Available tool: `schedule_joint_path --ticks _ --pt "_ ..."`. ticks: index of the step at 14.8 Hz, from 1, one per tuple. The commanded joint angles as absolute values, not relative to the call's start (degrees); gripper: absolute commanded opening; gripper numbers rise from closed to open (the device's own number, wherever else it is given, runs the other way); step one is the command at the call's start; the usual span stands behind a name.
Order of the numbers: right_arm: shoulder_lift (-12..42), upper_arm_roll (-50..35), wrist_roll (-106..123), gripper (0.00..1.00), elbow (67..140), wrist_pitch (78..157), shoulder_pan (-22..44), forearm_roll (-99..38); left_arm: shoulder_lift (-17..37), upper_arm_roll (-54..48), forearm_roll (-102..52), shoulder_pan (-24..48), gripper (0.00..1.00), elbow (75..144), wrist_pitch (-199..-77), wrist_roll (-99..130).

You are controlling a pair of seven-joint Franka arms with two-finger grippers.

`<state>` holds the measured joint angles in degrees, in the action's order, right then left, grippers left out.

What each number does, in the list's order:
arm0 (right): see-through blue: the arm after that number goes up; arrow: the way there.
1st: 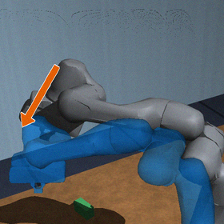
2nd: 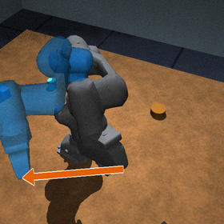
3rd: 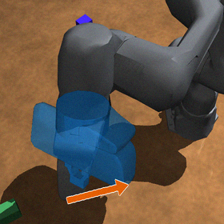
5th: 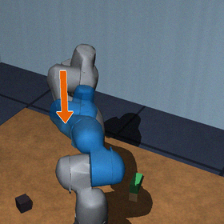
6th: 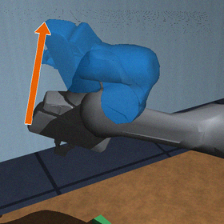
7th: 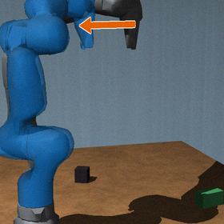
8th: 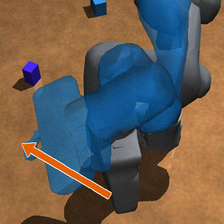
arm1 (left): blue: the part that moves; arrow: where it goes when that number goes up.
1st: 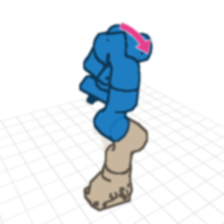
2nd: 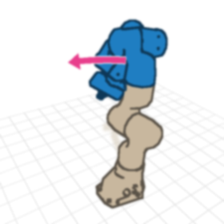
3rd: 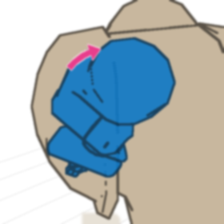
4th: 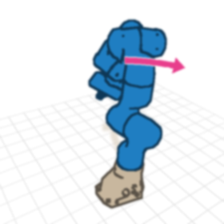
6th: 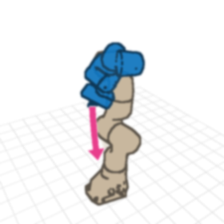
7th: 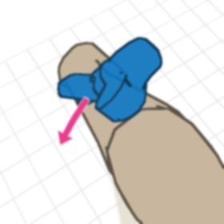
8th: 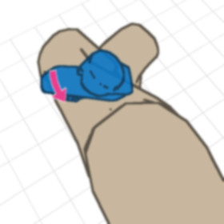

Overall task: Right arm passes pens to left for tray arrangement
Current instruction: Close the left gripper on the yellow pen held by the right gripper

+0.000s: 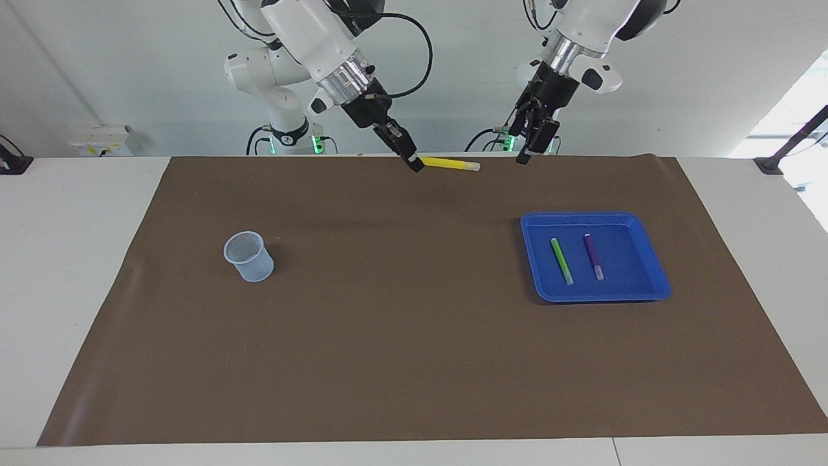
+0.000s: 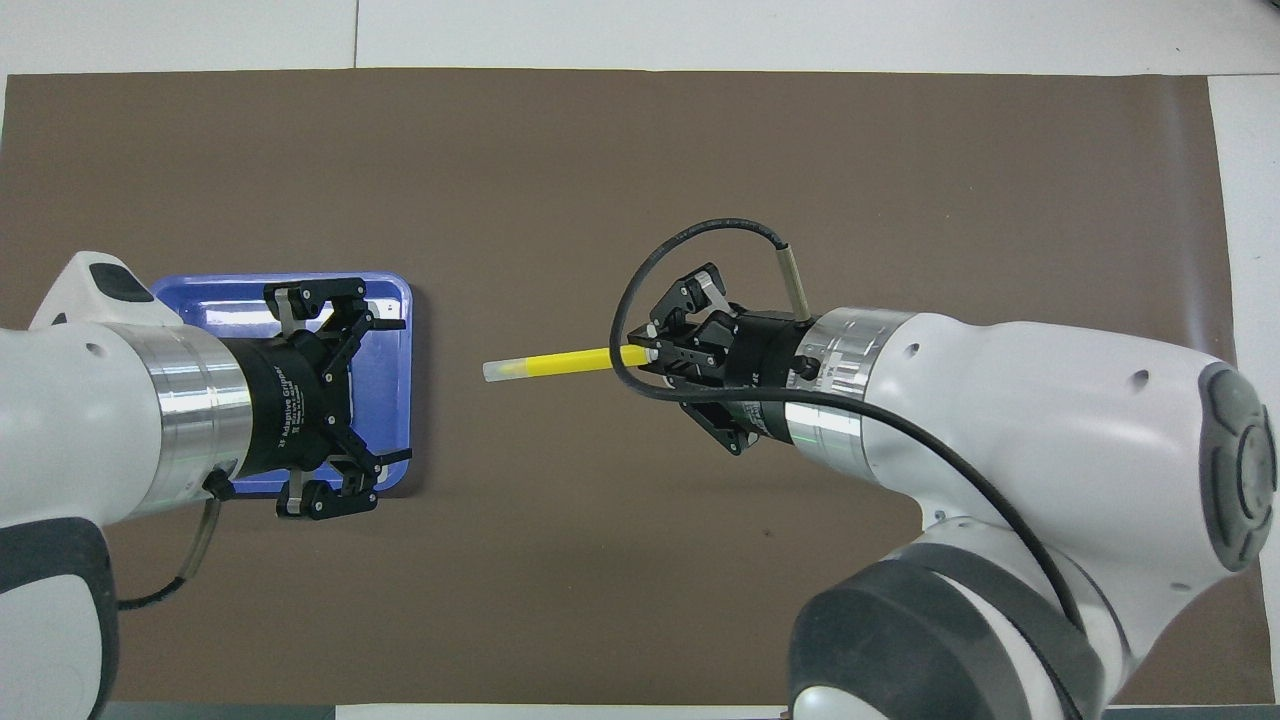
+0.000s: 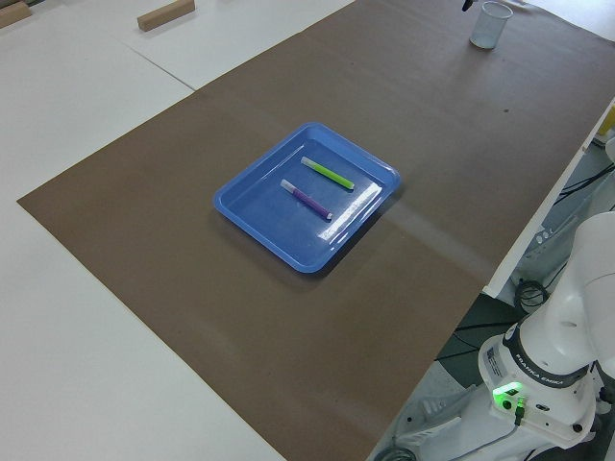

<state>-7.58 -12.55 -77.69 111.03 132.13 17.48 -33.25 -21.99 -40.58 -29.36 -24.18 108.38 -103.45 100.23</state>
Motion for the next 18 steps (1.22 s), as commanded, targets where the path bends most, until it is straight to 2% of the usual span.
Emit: schedule_joint_path --ticks 1,5,9,12,18 --pt "-6.7 -12.5 -80.8 0.00 109.9 132.5 19.2 -34.5 -27.8 -40.1 -29.0 -24.1 1.00 109.9 -104.3 110.5" --pt "-6.8 -12.5 -81.8 0.00 109.7 132.5 20.0 -34.5 -28.3 -42.4 -25.4 -23.8 1.00 109.2 -104.8 115.3" --pt "-6.8 -14.2 -83.2 0.00 109.6 132.5 20.0 -34.5 -29.0 -42.3 -25.5 -19.6 1.00 109.9 -103.4 117.8" --pt "-6.9 -15.0 -84.0 0.00 109.6 132.5 20.0 -34.5 -29.0 -42.5 -25.8 -19.2 1.00 110.0 -104.2 122.0" --pt "-7.0 -17.1 -85.5 0.00 109.4 132.5 20.0 -34.5 -28.6 -42.5 -25.7 -17.1 1.00 113.0 -107.8 122.9"
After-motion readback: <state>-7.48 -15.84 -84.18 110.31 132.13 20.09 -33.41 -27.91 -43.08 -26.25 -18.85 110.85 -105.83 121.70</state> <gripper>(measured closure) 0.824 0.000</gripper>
